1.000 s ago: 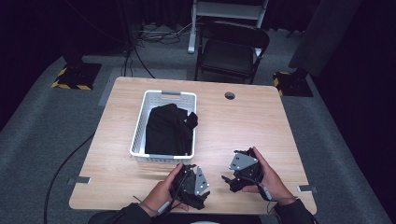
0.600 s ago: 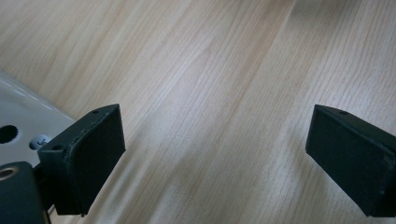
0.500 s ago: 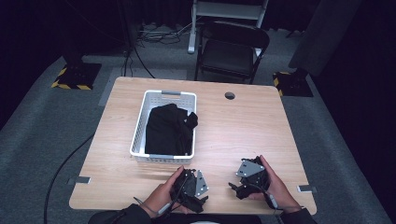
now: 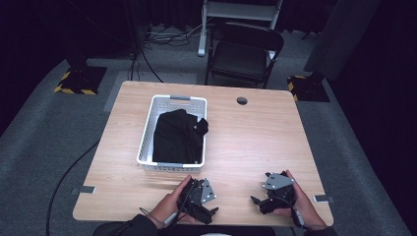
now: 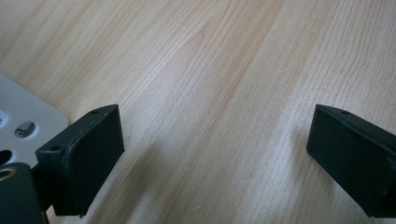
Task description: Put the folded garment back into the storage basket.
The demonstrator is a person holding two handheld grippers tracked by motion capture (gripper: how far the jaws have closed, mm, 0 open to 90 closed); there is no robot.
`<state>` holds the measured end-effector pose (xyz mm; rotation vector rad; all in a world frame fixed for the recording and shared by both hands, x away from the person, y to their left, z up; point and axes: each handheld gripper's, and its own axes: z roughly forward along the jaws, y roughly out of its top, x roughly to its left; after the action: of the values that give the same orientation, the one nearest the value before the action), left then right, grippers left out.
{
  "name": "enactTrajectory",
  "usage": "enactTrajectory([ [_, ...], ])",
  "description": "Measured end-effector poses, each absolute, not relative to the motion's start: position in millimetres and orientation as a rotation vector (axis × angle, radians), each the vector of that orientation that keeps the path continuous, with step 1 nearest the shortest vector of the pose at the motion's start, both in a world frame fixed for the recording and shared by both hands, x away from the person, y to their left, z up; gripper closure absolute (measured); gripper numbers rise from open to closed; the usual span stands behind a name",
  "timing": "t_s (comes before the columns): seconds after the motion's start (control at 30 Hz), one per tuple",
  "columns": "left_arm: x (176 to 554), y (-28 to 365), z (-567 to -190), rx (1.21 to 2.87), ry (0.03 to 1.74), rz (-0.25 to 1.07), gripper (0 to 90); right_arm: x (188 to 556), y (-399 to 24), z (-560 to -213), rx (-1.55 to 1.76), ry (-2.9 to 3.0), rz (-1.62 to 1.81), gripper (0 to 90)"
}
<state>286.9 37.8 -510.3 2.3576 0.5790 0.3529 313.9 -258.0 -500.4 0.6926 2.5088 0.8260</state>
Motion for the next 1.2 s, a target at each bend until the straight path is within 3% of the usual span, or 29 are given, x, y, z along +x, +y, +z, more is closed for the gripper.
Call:
enactTrajectory([
  [0.43, 295, 47, -517, 2.314, 0.623, 0.228, 3.0, 313, -293, -508, 0.835, 2.484, 0.944, 0.6],
  [1.2, 296, 48, -517, 2.319, 0.614, 0.225, 2.0, 317, -344, -512, 1.040, 2.440, 0.986, 0.6],
])
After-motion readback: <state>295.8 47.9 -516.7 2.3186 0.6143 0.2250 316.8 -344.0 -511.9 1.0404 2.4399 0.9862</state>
